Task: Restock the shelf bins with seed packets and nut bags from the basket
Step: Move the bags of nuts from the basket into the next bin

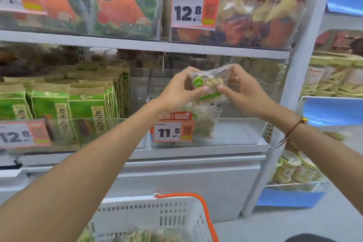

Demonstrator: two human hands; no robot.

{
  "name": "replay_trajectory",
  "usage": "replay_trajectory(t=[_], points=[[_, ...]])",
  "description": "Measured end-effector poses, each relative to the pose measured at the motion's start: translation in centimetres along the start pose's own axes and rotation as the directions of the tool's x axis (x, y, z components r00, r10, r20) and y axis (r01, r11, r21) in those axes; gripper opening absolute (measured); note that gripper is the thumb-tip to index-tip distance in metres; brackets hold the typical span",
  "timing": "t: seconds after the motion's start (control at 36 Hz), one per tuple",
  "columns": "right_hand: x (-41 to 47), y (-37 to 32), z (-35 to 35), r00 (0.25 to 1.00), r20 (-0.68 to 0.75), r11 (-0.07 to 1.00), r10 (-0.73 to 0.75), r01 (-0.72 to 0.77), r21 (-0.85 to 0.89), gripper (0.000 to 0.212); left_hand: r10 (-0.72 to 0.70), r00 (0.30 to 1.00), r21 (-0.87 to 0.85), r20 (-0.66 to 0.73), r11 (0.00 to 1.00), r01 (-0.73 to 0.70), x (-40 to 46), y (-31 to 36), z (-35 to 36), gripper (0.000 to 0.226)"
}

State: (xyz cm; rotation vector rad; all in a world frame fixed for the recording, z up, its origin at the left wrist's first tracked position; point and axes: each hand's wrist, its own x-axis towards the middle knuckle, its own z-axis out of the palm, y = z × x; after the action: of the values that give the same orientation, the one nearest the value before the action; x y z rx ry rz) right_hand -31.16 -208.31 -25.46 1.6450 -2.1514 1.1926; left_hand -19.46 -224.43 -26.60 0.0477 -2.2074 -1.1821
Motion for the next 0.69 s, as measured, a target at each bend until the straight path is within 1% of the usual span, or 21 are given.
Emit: replay_trajectory(t=[0.06,0.11,0.17,0.22,0.25,0.28,0.33,0.36,0.39,0.44,0.47,0.53,0.61,0.69], points=[[-0.2,0.4,0.0,1.0,0.027,0.999,0.015,-0.014,-0.037,0.033,-0.025,0.999,-0.004,0.044,1.0,0.025,-0.1,-0.4,0.1,0.032],[-0.9,0.9,0.2,0.995,0.088,0.999,0.048,-0.046,-0.025,0.038,-0.063,0.991,0.052,0.117,0.997,0.058,-0.3,-1.1,0.2,0.031],[-1.7,1.5,0.8,0.988,0.125,0.992,0.094,-0.082,-0.096,0.048,-0.108,0.976,0.212,0.19,0.975,0.067,-0.6,-1.7,0.3,0.033],[-2.3,2.0,1.7,0.975,0.163,0.977,0.15,-0.121,-0.176,0.054,-0.14,0.968,0.416,0.207,0.909,0.042,-0.9,-2.0,0.3,0.038],[-2.4,2.3,2.1,0.966,0.193,0.972,0.173,-0.136,-0.191,0.051,-0.139,0.971,0.463,0.193,0.886,0.035,-1.0,-2.1,0.2,0.04],[-2.5,2.4,2.4,0.952,0.235,0.971,0.195,-0.154,-0.184,0.046,-0.124,0.976,0.449,0.177,0.893,0.032,-1.2,-2.0,0.2,0.039],[-2.3,2.3,2.6,0.918,0.313,0.968,0.243,-0.211,-0.133,0.036,-0.089,0.985,0.395,0.149,0.918,0.023,-1.5,-1.8,0.0,0.03],[-2.0,2.1,2.6,0.913,0.327,0.969,0.245,-0.216,-0.122,0.032,-0.077,0.987,0.417,0.139,0.909,0.012,-1.5,-1.7,-0.1,0.024],[-1.5,2.0,2.5,0.917,0.326,0.971,0.231,-0.193,-0.143,0.029,-0.073,0.988,0.451,0.133,0.893,0.006,-1.5,-1.6,-0.2,0.02],[-0.3,1.8,2.1,0.928,0.318,0.964,0.193,-0.118,-0.239,0.027,-0.083,0.99,0.507,0.116,0.862,0.013,-1.5,-1.2,-0.5,0.016],[0.2,1.8,2.0,0.921,0.341,0.955,0.19,-0.093,-0.28,0.026,-0.09,0.99,0.536,0.113,0.844,0.015,-1.4,-1.0,-0.6,0.016],[1.2,1.5,1.6,0.882,0.414,0.946,0.223,-0.093,-0.312,0.025,-0.119,0.984,0.611,0.132,0.792,0.014,-1.1,-0.8,-0.8,0.016],[2.0,0.9,1.6,0.812,0.508,0.934,0.286,-0.119,-0.336,0.024,-0.186,0.961,0.714,0.202,0.7,-0.015,-0.5,-0.4,-0.6,0.018],[2.9,0.3,1.6,0.732,0.578,0.892,0.362,-0.093,-0.442,0.026,-0.245,0.933,0.741,0.263,0.67,-0.033,0.0,-0.2,-0.1,0.021]])
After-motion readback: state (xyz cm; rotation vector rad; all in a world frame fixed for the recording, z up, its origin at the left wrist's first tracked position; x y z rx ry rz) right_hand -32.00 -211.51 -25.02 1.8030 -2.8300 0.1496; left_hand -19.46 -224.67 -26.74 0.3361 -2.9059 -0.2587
